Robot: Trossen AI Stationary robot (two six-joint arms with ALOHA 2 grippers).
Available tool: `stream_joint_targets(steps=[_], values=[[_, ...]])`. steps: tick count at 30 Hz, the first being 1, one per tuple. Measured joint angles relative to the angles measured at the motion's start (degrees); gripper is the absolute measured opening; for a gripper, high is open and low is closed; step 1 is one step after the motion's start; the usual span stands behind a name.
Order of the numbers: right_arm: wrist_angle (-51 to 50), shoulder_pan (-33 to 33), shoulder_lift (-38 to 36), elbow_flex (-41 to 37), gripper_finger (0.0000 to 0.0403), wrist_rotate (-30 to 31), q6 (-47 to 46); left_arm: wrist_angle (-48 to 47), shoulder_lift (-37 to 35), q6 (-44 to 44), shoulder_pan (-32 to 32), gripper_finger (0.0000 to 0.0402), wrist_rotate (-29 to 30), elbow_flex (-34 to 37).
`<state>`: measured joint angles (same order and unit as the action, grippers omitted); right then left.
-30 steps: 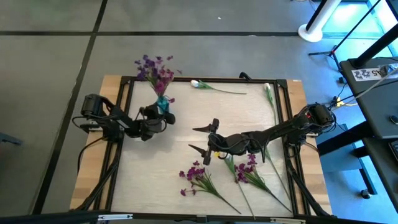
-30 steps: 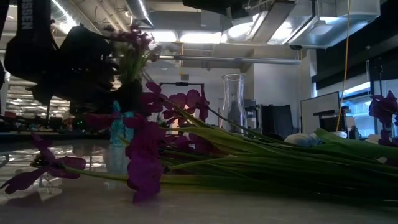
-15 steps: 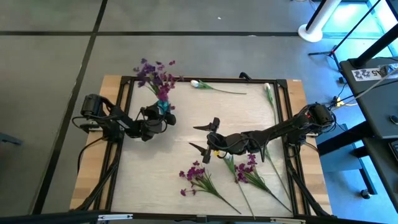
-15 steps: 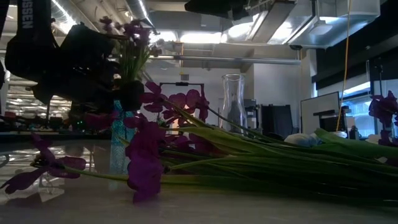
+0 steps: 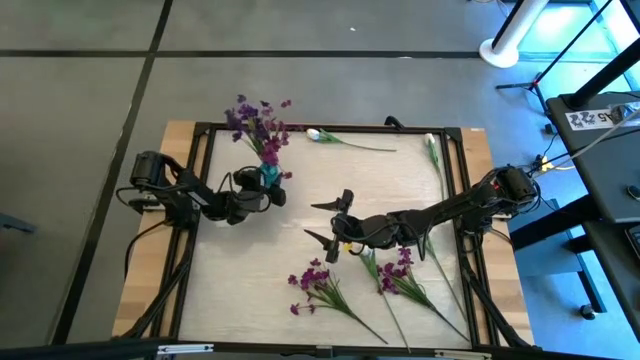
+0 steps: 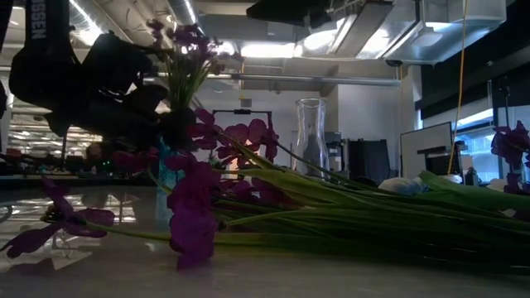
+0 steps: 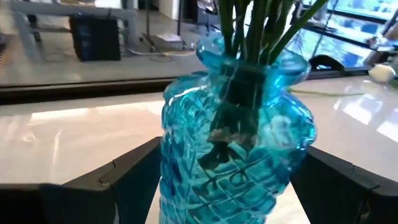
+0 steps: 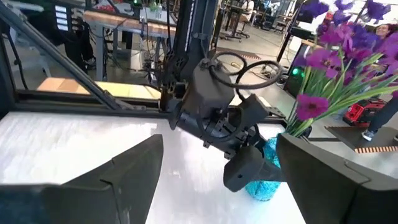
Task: Sort flowers into vase by color
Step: Adjust the blue flower vase
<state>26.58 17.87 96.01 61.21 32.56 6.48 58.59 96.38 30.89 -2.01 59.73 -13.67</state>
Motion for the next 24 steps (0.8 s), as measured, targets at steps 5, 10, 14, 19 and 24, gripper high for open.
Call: stream_joint_targets(steps=[5,10,14,19,24], values=[[-1.7,0.0,0.0,0.0,0.0312,0.0,0.0,0.0,0.0,0.0,-0.3,0.0335,-0.4,0.0],[-2.4,0.1,0.0,0.0,0.0312,0.0,-0.2,-1.2,-1.3,-1.8,1.0,0.0349,-3.4,0.0],[-3.3,0.1,0.0,0.0,0.0312,0.0,-1.0,-5.9,-5.1,0.9,0.7,0.0360,-9.3,0.0],[-4.2,0.1,0.0,0.0,0.0312,0.0,-1.3,-12.7,-9.1,2.9,0.5,0.0367,-10.2,0.0],[-6.4,0.1,0.0,0.0,0.0312,0.0,-2.2,-14.5,-12.4,0.7,1.0,0.0377,-10.4,0.0]])
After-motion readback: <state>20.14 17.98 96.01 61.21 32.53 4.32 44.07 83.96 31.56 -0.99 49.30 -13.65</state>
